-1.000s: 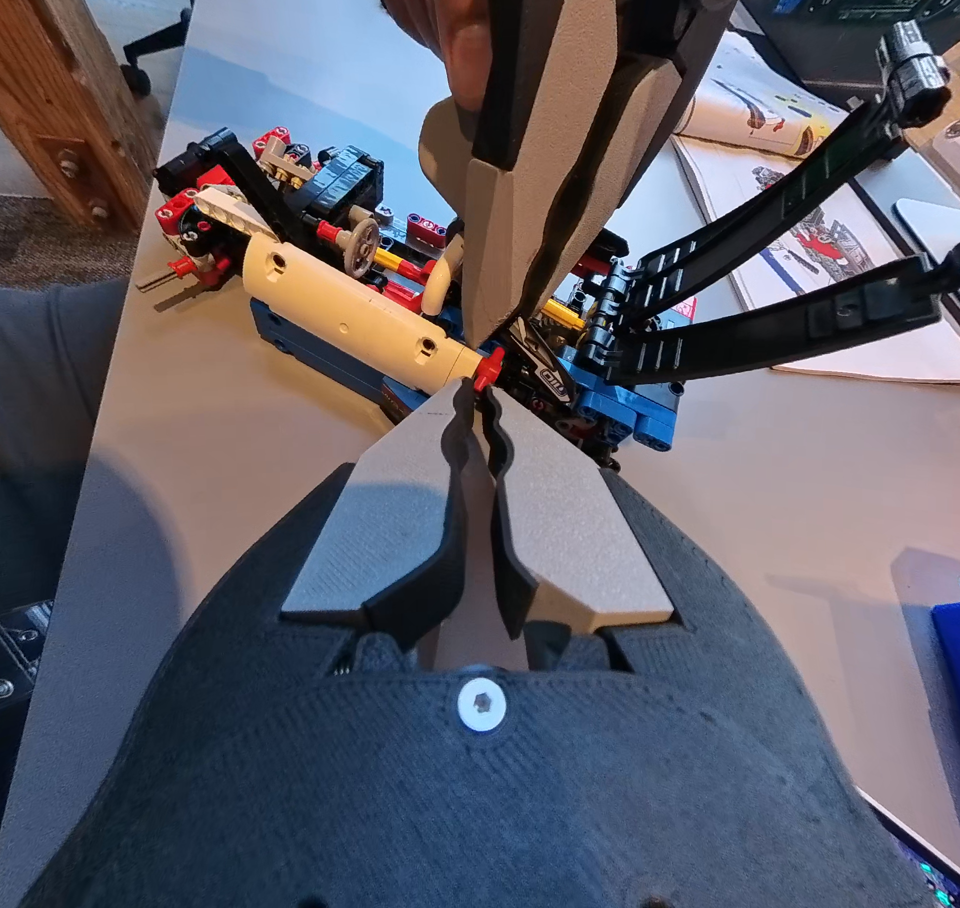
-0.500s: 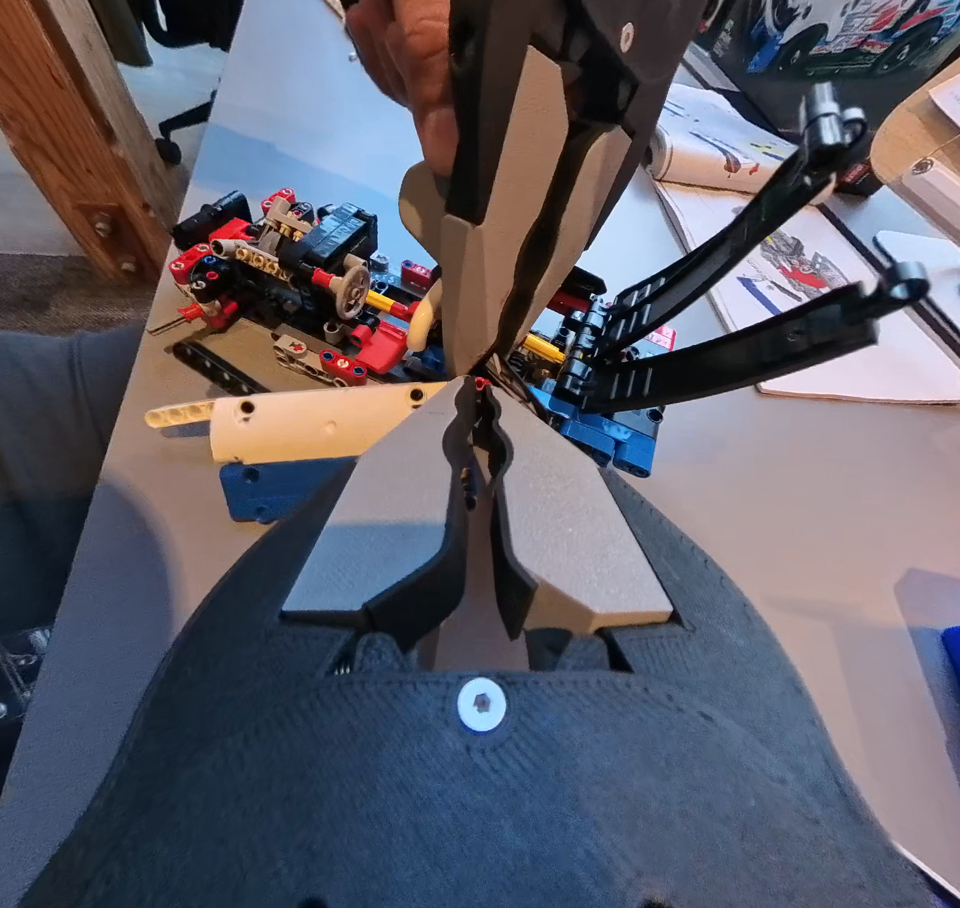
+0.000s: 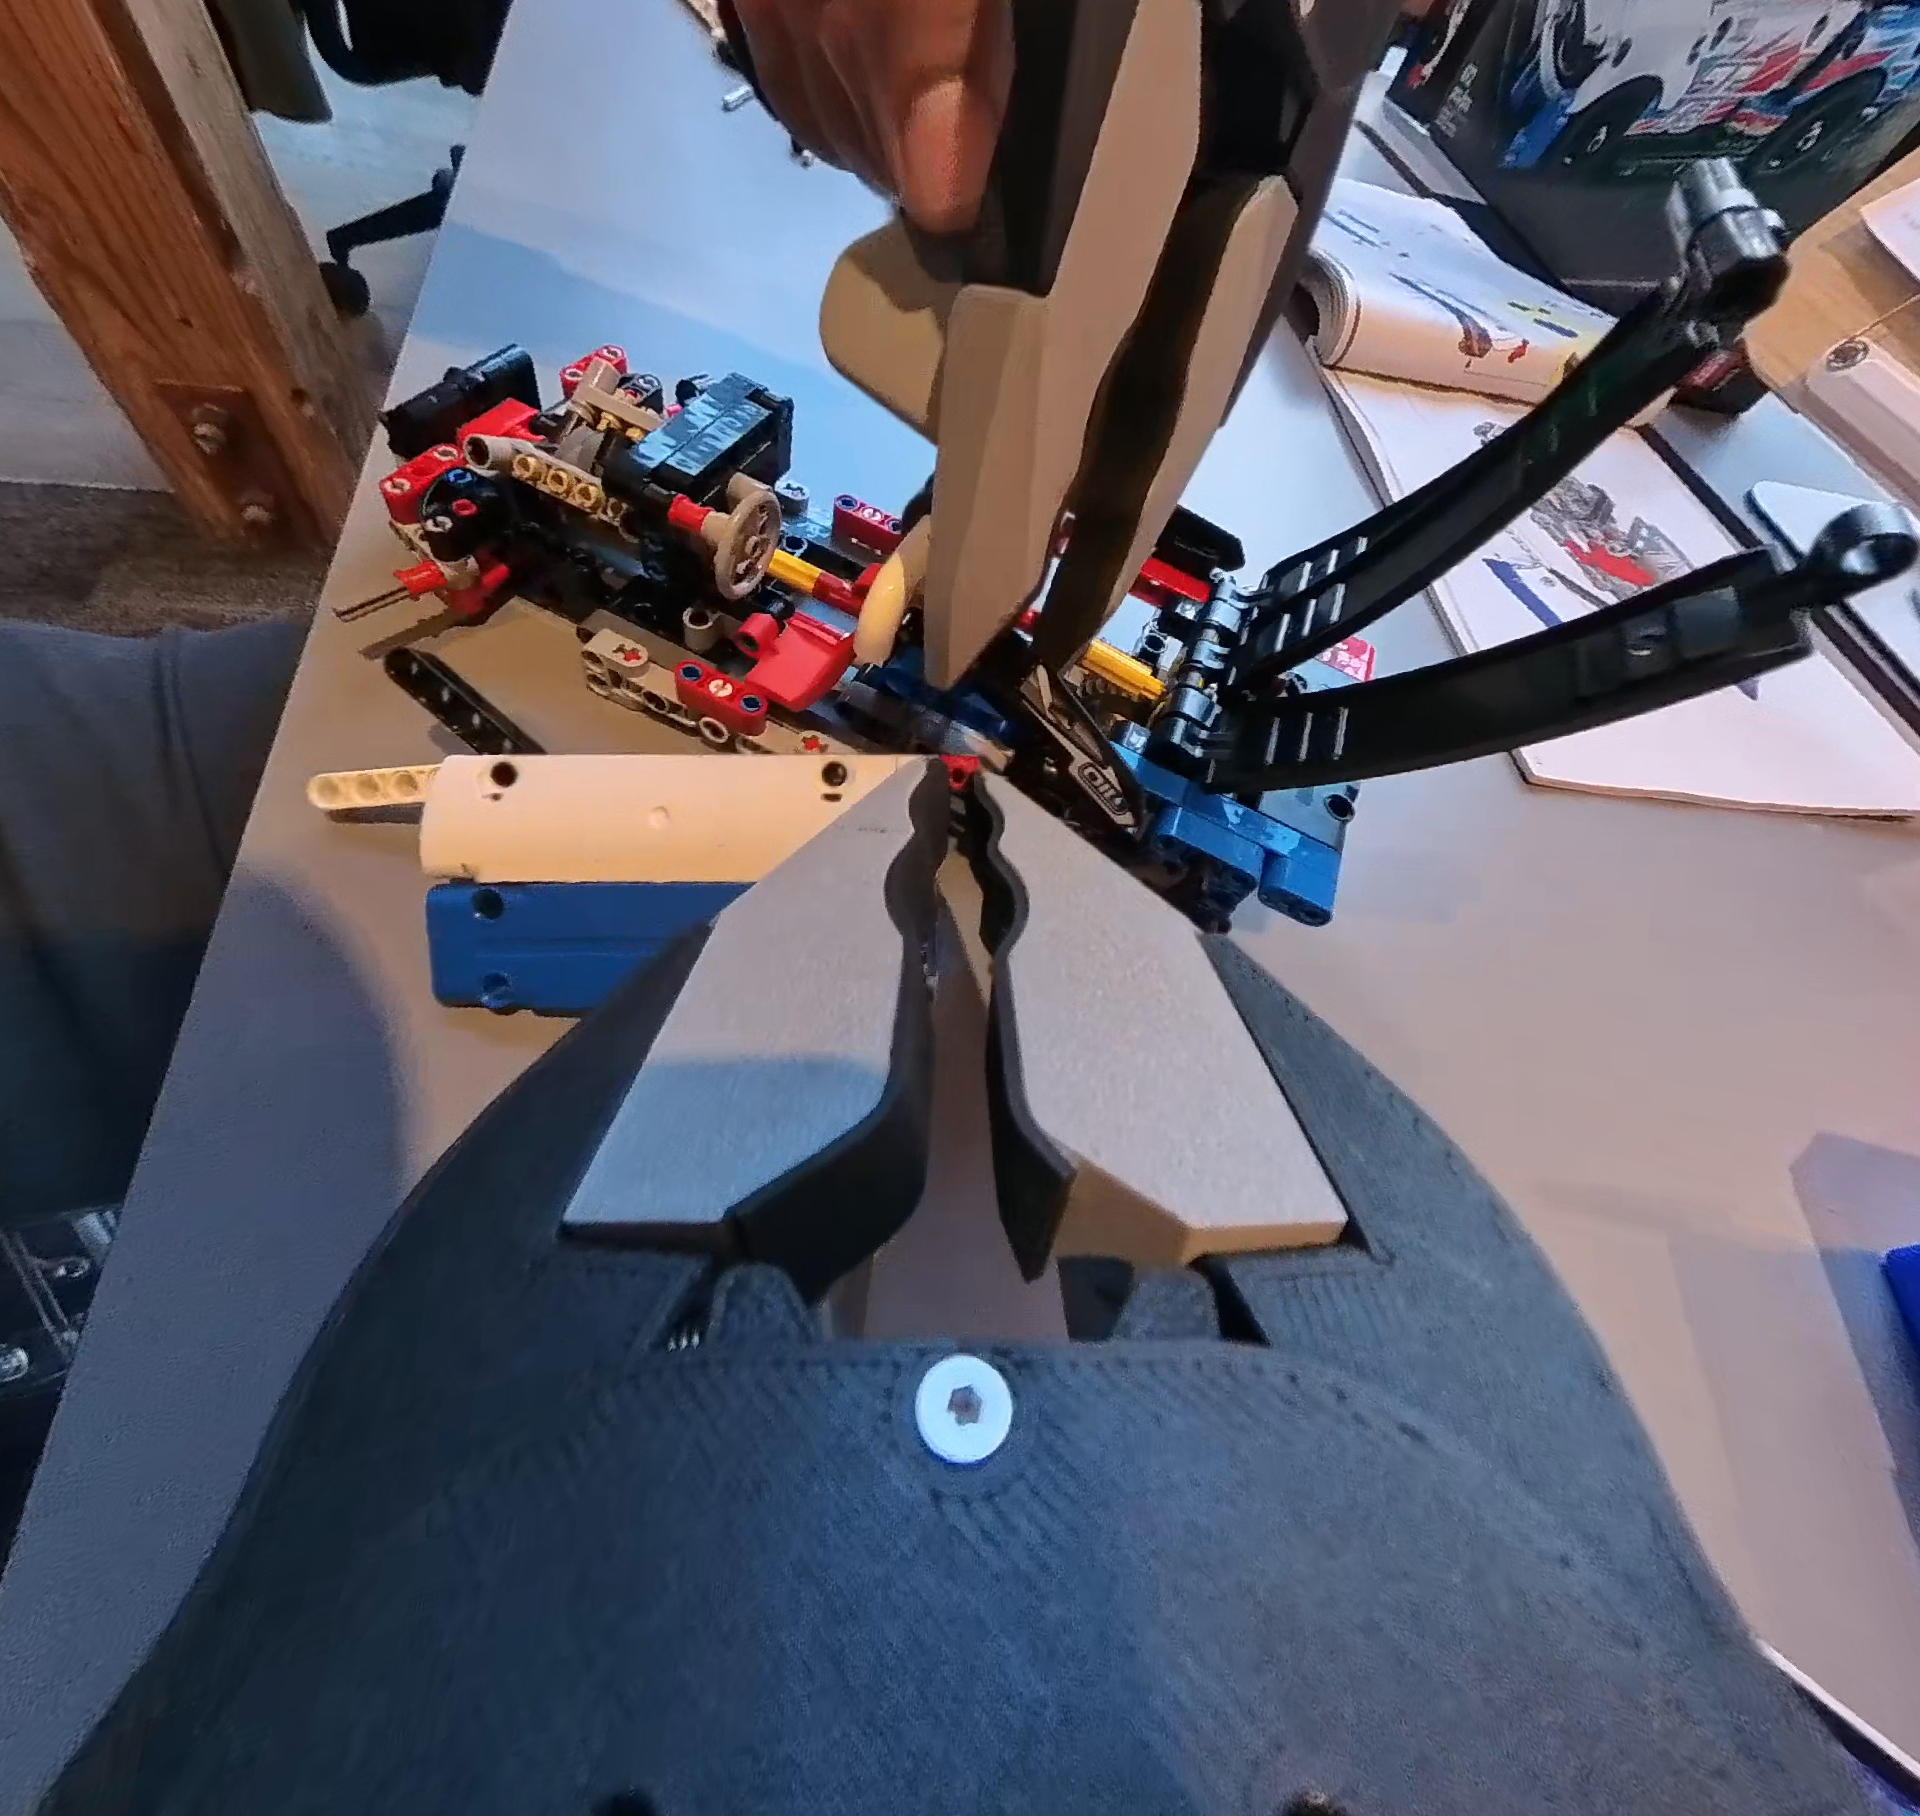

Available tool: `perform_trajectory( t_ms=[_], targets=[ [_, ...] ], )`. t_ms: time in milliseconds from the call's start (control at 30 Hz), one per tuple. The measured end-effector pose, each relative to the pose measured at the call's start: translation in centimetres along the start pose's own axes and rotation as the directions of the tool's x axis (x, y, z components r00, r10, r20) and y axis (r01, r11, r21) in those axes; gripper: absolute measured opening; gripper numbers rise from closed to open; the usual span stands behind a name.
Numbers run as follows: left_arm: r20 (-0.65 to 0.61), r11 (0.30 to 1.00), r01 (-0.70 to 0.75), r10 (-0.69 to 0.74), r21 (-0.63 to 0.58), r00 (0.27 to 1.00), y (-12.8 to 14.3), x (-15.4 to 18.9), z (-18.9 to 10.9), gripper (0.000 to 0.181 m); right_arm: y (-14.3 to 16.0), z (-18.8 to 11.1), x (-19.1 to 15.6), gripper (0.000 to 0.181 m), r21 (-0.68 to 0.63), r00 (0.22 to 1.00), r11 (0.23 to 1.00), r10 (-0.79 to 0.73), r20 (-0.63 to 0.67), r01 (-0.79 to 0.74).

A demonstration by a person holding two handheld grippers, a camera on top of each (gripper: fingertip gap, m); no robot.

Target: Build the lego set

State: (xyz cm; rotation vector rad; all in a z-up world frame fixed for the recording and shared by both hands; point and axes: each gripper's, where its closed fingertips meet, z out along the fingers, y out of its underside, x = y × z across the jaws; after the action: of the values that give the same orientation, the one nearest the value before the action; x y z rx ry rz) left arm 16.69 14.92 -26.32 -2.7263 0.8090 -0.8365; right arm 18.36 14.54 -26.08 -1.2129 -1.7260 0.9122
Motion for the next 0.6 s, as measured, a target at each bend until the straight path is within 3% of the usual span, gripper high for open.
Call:
perform_trajectory(
  t_ms=[133,367,467,600],
  targets=[
    [0.032,0.996,0.02,-0.022,0.081,0.999,-0.2,-0.1,-1.5,0.039,-0.3,-1.0,0.3,0.0,0.032,1.0,0.999,0.031,-0.006,-0.031],
    [0.172,0.956,0.024,-0.077,0.292,0.982,0.4,1.5,-5.8,0.044,-1.6,-2.8,0.9,0.0,0.134,0.998,0.989,0.064,-0.002,-0.063],
    [0.185,0.938,-0.023,-0.044,0.345,0.982,0.5,4.8,-5.4,0.044,-1.8,-3.4,0.7,0.0,0.144,0.999,0.988,0.054,0.003,-0.054],
    [0.199,0.938,-0.022,-0.051,0.347,0.979,0.9,7.0,-1.8,0.045,-2.6,-4.8,0.3,0.0,0.182,1.0,0.983,0.019,-0.025,-0.014]
  ],
)
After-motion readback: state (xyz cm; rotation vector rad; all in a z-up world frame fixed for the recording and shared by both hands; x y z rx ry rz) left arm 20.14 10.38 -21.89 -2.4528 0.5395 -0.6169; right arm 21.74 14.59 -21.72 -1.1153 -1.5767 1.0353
